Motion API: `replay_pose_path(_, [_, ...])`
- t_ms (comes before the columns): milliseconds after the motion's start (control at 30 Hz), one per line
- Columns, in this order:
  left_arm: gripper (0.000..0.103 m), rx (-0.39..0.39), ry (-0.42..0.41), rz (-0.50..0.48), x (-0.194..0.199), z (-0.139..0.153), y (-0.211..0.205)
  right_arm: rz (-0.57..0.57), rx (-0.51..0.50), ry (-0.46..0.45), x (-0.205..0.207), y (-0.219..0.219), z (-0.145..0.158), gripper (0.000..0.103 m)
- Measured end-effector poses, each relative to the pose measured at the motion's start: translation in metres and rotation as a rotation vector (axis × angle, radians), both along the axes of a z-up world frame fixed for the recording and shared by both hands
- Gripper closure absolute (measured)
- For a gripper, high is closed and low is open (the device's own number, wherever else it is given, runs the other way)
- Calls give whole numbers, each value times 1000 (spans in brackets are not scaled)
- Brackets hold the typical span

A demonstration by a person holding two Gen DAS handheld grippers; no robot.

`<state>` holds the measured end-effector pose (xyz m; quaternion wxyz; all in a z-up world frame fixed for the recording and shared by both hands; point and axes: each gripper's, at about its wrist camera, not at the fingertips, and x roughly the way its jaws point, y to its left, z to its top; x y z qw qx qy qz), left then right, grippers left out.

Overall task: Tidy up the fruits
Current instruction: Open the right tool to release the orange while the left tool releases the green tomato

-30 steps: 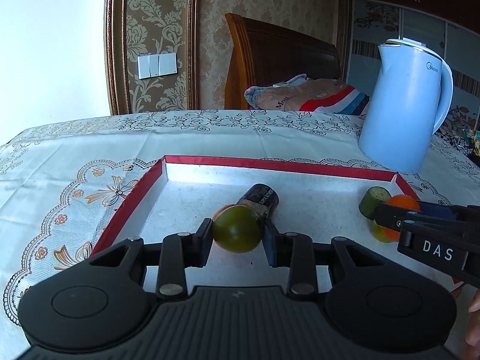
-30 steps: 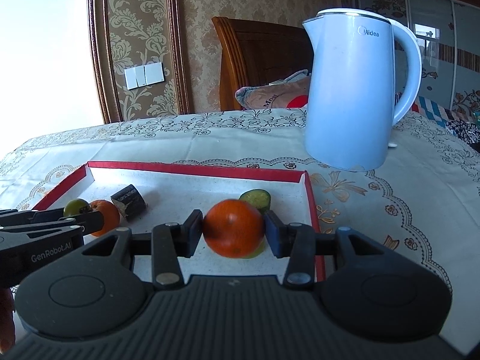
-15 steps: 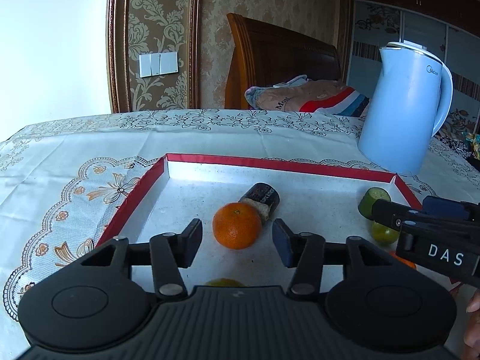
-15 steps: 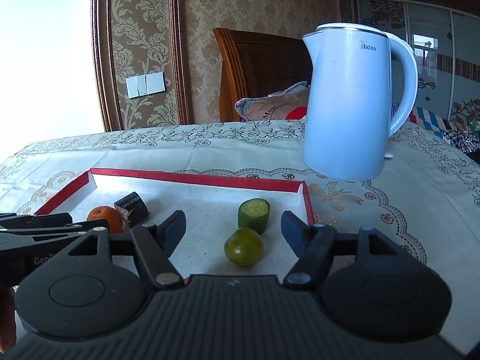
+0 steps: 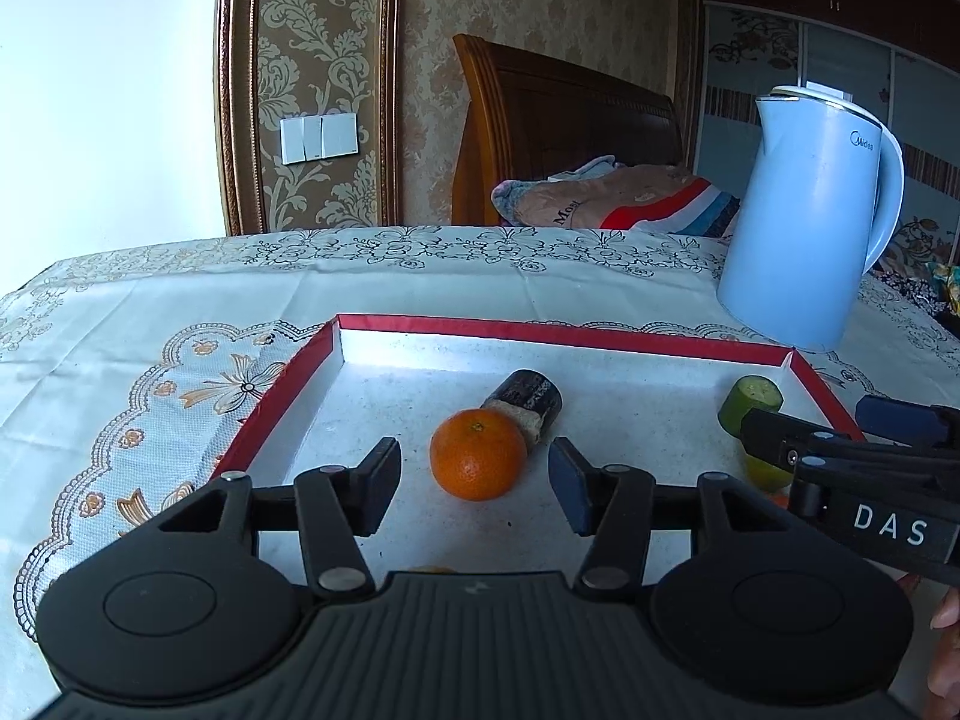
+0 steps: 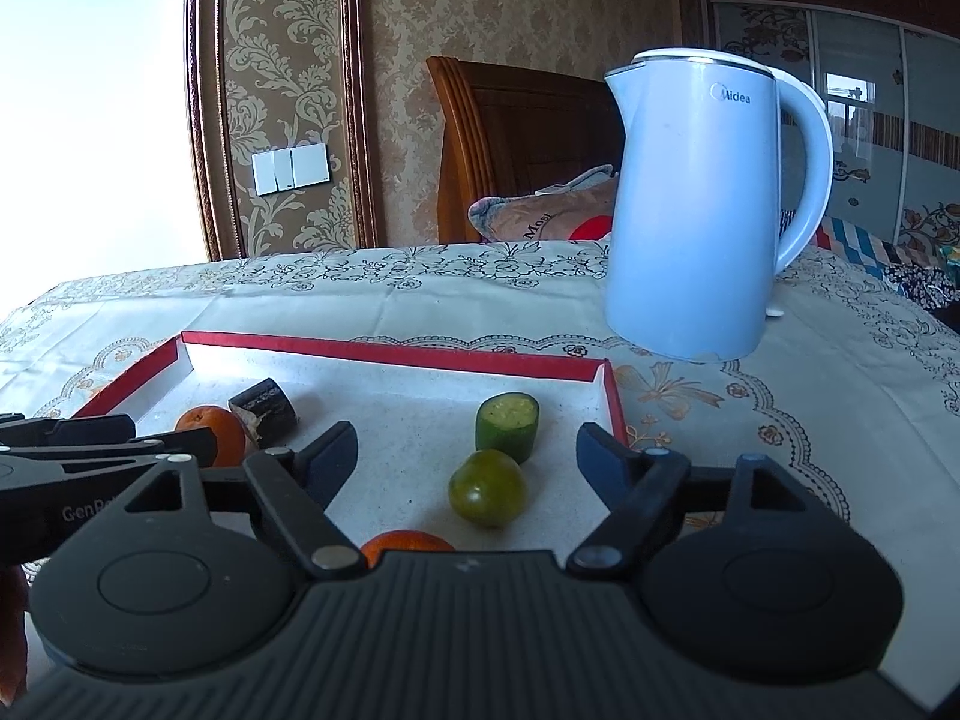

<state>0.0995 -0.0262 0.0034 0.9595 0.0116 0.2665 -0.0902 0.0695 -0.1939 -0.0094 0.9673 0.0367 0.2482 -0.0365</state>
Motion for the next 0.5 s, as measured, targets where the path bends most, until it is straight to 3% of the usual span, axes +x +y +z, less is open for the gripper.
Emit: replay_pose_path(500, [42,5,-20,16,-7,-1,4,-16,12,-15,-9,-5,-2,7])
